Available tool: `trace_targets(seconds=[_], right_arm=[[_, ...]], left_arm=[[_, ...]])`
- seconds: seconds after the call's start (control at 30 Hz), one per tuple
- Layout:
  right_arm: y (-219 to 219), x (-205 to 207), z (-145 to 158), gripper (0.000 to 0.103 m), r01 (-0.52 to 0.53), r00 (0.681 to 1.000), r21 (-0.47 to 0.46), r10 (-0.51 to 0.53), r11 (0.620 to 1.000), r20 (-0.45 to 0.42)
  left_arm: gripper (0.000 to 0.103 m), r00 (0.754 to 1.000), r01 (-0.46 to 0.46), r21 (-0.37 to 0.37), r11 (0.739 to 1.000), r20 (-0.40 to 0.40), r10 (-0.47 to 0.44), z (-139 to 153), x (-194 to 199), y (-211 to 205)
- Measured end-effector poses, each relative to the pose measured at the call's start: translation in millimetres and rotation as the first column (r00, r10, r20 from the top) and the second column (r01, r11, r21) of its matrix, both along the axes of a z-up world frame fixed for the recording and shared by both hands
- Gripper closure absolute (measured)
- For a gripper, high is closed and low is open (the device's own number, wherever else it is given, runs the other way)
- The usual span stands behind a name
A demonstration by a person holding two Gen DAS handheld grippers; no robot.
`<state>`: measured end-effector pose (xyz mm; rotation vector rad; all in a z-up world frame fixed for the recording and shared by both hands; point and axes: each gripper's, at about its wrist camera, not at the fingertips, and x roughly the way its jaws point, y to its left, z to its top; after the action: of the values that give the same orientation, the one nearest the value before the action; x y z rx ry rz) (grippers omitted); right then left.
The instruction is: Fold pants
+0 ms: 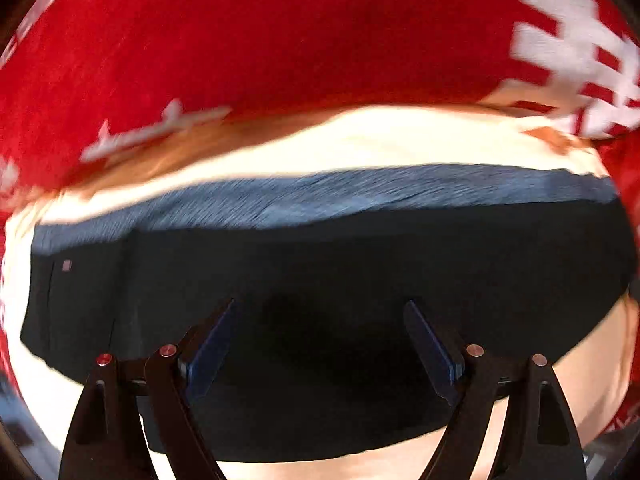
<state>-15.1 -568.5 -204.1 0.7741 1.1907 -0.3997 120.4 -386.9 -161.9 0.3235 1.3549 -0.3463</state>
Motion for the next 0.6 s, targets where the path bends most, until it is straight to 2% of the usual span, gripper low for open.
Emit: trace_targets(seconds=[0.07, 0.2, 0.23, 0.27, 0.3, 0.47, 0.53, 0.57, 0.6], right_arm=[[0, -7, -18, 0.057, 0.027, 0.999, 0.004, -0.027, 1.000, -0.040], [-14, -12, -35, 0.057, 0.141, 0.990, 0.019, -0.141, 0.990, -0.009], [-20, -15, -39, 0.061, 0.188, 0.982, 0.033, -0.188, 0.982, -0.019], [-24, -17, -43, 0.079, 0.225, 0.974, 0.037, -0.223, 0.974, -0.041], [-26, -20, -45, 0.084, 0.250, 0.968, 0.051, -0.248, 0.967, -0.045], [-20, -31, -28, 0.085, 0.207, 0.978, 0.034, -0.206, 0.978, -0.025], [-22, -38, -27, 0.079, 0.221, 0.975, 0.019, -0.220, 0.975, -0.036], [-23, -40, -27, 0.069, 0.230, 0.973, 0.010, -0.229, 0.973, -0.035], [-24, -40, -27, 0.067, 0.237, 0.971, 0.005, -0.237, 0.972, -0.029]], left_arm=[[0.018, 0.999, -0.038, 0.009, 0.999, 0.004, 0.038, -7, 3, 10], [0.018, 0.997, -0.074, 0.029, 0.997, -0.007, 0.074, -23, 9, 18], [0.018, 0.997, -0.073, 0.031, 0.997, -0.005, 0.074, -26, 9, 17], [0.018, 0.997, -0.077, 0.032, 0.996, 0.001, 0.077, -27, 9, 16], [0.018, 0.997, -0.078, 0.036, 0.996, 0.002, 0.078, -26, 10, 16], [0.018, 0.998, -0.070, 0.039, 0.997, 0.000, 0.070, -25, 11, 19], [0.018, 0.997, -0.076, 0.034, 0.997, -0.003, 0.076, -26, 12, 21], [0.018, 0.997, -0.081, 0.033, 0.996, -0.003, 0.081, -26, 13, 22], [0.018, 0.997, -0.083, 0.032, 0.996, -0.001, 0.083, -27, 13, 23]])
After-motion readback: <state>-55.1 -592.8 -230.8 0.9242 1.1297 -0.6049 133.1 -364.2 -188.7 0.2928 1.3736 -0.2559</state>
